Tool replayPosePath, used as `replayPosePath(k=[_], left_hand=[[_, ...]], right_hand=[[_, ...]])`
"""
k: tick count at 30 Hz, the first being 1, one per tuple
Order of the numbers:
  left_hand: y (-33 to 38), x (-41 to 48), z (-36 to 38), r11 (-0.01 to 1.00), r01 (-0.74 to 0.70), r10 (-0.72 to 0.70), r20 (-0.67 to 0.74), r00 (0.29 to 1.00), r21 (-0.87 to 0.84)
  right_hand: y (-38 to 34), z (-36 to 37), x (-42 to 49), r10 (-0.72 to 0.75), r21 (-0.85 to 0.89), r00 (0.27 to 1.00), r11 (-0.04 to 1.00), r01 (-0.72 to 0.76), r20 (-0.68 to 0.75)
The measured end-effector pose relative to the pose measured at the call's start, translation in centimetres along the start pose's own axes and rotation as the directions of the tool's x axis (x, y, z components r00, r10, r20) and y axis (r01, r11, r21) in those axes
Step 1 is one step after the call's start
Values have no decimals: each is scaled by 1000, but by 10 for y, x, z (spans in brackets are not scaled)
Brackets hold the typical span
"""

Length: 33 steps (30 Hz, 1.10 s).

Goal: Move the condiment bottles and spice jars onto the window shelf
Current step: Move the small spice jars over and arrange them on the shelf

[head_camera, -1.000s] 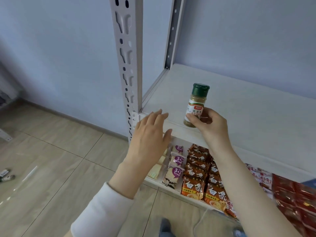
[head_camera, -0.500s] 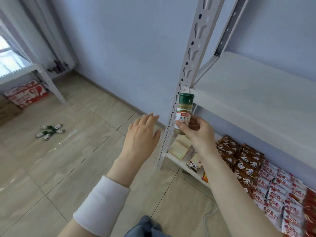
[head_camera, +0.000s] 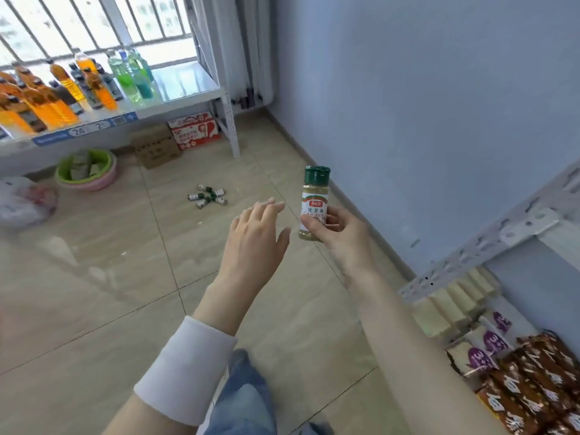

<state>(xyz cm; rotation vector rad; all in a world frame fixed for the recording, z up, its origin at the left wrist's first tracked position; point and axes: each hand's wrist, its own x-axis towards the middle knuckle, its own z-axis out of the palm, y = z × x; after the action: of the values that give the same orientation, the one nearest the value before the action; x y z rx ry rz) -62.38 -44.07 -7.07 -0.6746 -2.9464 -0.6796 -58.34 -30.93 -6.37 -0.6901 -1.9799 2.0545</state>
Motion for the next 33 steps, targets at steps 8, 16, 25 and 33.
replayPosePath(k=[8, 16, 25, 33], left_hand=[[-153, 74, -64, 986, 165, -165, -145, 976, -12], [-253, 172, -89, 971, 234, -238, -137, 962, -47], [-313, 345, -104, 968, 251, -246, -188, 951, 2], [-359, 497, -140, 951, 308, -306, -238, 922, -31]], right_hand=[[-26, 179, 94, -37, -7, 973, 999, 39, 226], [-45, 282, 196, -31, -57, 958, 997, 49, 284], [-84, 352, 354, -89, 2, 936, 996, 94, 341], [-144, 420, 510, -145, -26, 905, 985, 169, 400]])
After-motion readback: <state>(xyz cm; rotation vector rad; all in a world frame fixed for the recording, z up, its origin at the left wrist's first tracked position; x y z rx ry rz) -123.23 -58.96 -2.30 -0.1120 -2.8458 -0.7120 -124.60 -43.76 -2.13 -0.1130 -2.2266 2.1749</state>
